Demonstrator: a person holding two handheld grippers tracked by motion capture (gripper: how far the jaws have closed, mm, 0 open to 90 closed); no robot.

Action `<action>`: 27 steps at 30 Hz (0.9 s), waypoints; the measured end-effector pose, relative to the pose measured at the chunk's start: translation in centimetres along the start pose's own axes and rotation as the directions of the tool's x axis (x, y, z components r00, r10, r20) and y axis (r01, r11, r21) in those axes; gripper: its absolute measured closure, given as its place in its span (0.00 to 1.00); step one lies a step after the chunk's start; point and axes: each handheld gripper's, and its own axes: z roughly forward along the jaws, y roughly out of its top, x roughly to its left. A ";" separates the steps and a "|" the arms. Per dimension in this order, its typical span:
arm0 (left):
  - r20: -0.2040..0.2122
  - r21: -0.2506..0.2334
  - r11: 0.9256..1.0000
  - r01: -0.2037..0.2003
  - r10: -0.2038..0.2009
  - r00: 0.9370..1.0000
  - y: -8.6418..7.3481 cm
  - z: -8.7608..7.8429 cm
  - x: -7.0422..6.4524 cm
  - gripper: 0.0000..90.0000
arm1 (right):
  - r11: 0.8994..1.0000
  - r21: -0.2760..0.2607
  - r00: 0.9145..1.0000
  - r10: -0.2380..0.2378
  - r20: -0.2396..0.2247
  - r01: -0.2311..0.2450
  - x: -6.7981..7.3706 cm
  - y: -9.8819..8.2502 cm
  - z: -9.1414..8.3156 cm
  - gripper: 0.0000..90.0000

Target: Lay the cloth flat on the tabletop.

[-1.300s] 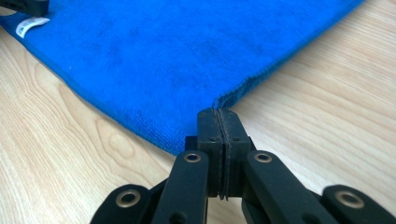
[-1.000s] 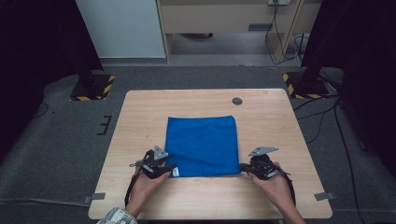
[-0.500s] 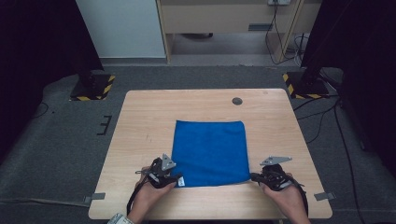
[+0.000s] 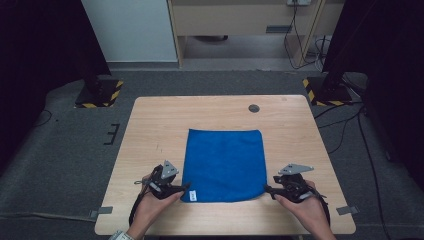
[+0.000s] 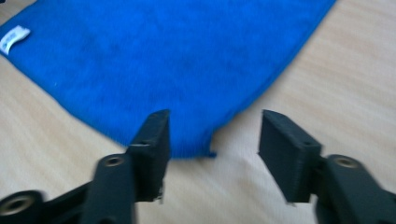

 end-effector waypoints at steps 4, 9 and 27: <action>0.012 -0.003 1.000 0.009 -0.009 1.000 1.1 1.2 1.4 0.19 | 1.000 -0.020 1.000 -0.008 -0.009 0.008 0.1 1.2 1.1 0.34; 0.032 -0.009 1.000 0.026 -0.026 0.999 2.0 2.6 2.7 0.13 | 0.998 -0.065 1.000 0.003 -0.022 -0.004 0.3 2.6 2.6 0.27; 0.072 0.005 1.000 0.013 -0.013 0.997 5.1 5.7 4.7 0.08 | 0.991 -0.092 0.992 -0.109 -0.069 0.102 4.1 6.1 7.8 0.14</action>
